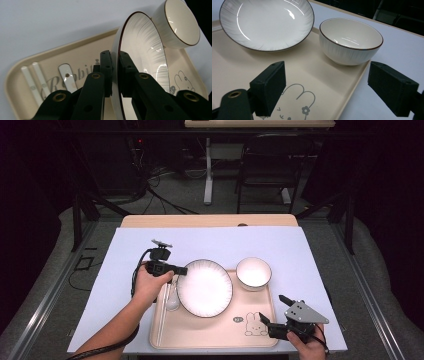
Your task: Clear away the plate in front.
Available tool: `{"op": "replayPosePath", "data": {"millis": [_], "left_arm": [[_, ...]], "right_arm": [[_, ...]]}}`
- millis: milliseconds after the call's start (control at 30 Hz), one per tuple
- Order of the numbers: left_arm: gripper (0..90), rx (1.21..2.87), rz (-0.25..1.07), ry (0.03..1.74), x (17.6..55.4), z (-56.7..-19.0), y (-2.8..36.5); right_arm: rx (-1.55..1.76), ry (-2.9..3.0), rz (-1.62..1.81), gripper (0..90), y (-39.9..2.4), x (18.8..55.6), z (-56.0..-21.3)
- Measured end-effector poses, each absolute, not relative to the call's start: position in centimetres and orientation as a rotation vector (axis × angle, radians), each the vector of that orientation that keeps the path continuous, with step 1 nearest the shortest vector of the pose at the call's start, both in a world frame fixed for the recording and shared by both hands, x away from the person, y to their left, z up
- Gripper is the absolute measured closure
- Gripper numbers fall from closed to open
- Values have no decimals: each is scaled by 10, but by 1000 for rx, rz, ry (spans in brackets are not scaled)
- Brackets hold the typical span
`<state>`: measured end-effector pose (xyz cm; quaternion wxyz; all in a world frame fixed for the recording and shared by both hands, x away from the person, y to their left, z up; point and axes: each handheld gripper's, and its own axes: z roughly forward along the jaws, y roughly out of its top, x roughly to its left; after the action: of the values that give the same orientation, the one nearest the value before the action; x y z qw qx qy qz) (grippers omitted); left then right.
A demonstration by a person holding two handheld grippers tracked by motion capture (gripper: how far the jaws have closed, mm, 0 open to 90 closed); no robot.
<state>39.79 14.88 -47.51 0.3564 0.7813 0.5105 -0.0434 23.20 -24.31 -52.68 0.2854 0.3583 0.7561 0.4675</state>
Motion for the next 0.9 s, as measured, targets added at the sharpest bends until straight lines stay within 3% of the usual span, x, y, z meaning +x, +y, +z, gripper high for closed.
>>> {"op": "replayPosePath", "data": {"millis": [367, 900], "left_arm": [[825, 2083, -187, 1248, 388, -483, 125], [848, 2124, -115, 1272, 390, -496, 125]], "right_arm": [[956, 2023, 1248, 145, -243, 232, -527], [960, 2024, 1248, 146, -242, 232, -527]]}}
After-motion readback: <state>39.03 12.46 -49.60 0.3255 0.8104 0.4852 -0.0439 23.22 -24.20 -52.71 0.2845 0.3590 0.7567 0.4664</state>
